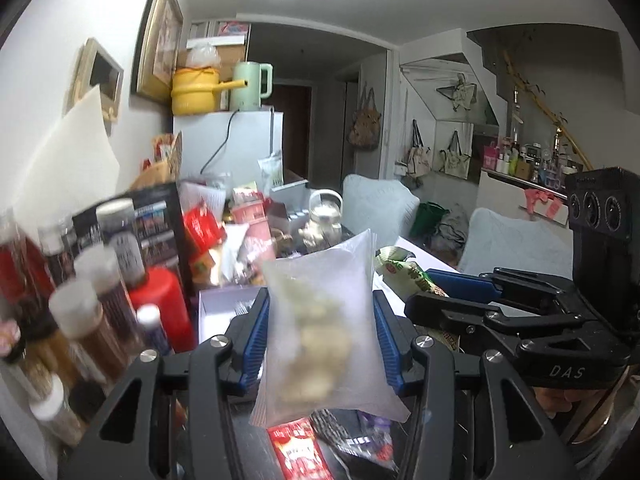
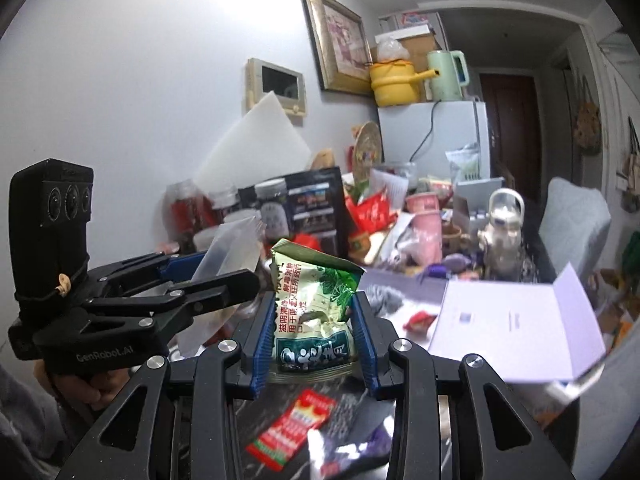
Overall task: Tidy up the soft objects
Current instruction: 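Carry the clear bag and green packet toward the white box with both grippers, then drop the clear bag into the white box with the left gripper while the right releases the green packet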
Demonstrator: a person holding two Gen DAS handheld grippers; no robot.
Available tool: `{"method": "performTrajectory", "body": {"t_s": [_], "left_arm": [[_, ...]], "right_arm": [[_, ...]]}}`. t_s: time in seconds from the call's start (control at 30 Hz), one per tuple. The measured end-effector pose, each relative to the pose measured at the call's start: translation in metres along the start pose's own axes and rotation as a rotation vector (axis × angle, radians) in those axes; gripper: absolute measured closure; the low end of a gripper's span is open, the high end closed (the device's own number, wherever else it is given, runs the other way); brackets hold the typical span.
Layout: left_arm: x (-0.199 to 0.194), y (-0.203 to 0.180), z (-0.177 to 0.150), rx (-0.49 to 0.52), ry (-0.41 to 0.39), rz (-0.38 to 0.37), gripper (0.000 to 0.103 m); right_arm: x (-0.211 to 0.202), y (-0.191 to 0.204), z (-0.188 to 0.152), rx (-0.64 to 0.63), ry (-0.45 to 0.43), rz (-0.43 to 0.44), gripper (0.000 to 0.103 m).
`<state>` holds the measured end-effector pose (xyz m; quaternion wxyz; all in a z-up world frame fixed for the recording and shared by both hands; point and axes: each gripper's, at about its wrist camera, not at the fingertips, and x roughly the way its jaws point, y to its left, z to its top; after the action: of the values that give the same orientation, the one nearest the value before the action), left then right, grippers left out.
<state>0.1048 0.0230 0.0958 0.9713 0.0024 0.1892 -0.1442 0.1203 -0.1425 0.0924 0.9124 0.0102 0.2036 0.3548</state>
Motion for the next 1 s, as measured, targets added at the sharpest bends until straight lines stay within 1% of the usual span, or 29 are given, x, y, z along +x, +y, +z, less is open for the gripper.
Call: {"method": "performTrajectory", "body": {"t_s": [0.13, 0.33, 0.43, 0.53, 0.73, 0.8, 0.83, 0.87, 0.93, 0.97, 1.0], "left_arm": [[0.021, 0.007, 0.014, 0.013, -0.015, 0.014, 0.055], [0.063, 0.022, 0.032, 0.023, -0.038, 0.065, 0.055], [0.088, 0.032, 0.039, 0.017, -0.028, 0.071, 0.055], [0.113, 0.045, 0.042, 0.003, -0.021, 0.1, 0.055], [0.161, 0.066, 0.039, 0.001, 0.019, 0.188, 0.055], [0.172, 0.071, 0.035, 0.001, 0.036, 0.208, 0.055], [0.179, 0.072, 0.033, 0.006, 0.043, 0.218, 0.055], [0.186, 0.074, 0.031, 0.011, 0.051, 0.225, 0.055], [0.199, 0.079, 0.026, -0.002, 0.089, 0.228, 0.055], [0.206, 0.082, 0.023, -0.009, 0.113, 0.222, 0.055], [0.213, 0.083, 0.02, -0.01, 0.137, 0.232, 0.055]], "right_arm": [[0.016, -0.009, 0.018, -0.001, -0.015, 0.007, 0.067], [0.049, -0.025, 0.041, -0.034, -0.014, -0.047, 0.067], [0.066, -0.037, 0.048, -0.033, -0.011, -0.064, 0.067], [0.085, -0.052, 0.053, -0.027, -0.009, -0.091, 0.067], [0.123, -0.082, 0.055, 0.011, 0.018, -0.102, 0.067], [0.134, -0.088, 0.053, 0.012, 0.032, -0.119, 0.067], [0.141, -0.092, 0.052, 0.013, 0.043, -0.113, 0.067], [0.149, -0.097, 0.051, 0.022, 0.06, -0.084, 0.067], [0.161, -0.108, 0.046, 0.055, 0.078, -0.052, 0.067], [0.168, -0.113, 0.045, 0.065, 0.098, -0.061, 0.067], [0.174, -0.115, 0.043, 0.066, 0.114, -0.072, 0.067]]}}
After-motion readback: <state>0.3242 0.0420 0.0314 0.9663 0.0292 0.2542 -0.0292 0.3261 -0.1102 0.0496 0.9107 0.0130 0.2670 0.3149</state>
